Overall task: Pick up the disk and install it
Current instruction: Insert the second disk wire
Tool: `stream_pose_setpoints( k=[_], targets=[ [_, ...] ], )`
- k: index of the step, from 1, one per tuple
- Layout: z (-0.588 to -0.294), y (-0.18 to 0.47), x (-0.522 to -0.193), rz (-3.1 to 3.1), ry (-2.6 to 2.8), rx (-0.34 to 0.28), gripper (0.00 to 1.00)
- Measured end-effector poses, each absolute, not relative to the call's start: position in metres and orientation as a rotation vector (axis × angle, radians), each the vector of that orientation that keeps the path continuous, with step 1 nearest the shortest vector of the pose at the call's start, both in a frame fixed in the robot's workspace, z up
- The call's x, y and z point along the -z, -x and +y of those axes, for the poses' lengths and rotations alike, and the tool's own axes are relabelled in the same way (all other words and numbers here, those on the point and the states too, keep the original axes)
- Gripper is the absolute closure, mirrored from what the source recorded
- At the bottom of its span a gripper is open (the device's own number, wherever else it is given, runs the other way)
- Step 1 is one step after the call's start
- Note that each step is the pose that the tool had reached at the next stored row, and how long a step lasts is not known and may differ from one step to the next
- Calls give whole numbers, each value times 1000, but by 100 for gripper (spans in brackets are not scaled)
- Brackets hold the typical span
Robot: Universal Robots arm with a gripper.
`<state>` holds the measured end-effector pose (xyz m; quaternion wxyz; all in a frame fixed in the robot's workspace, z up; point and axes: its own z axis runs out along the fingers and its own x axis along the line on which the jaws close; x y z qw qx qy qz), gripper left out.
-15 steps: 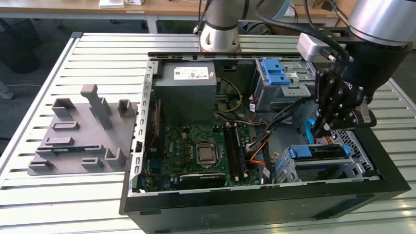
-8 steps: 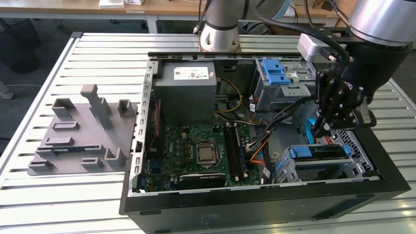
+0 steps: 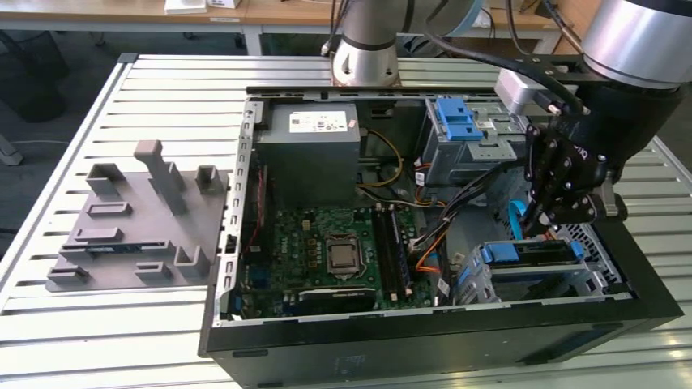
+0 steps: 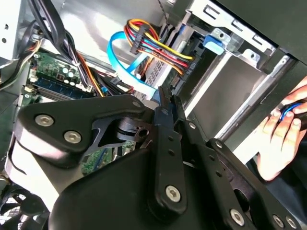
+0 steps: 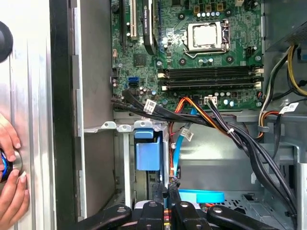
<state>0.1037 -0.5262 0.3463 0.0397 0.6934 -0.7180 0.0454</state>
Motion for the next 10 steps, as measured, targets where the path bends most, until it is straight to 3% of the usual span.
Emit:
stream_pose_setpoints(
  k=[10],
  targets=[
    [-528, -104, -344, -2201, -2125, -139, 84]
  ],
)
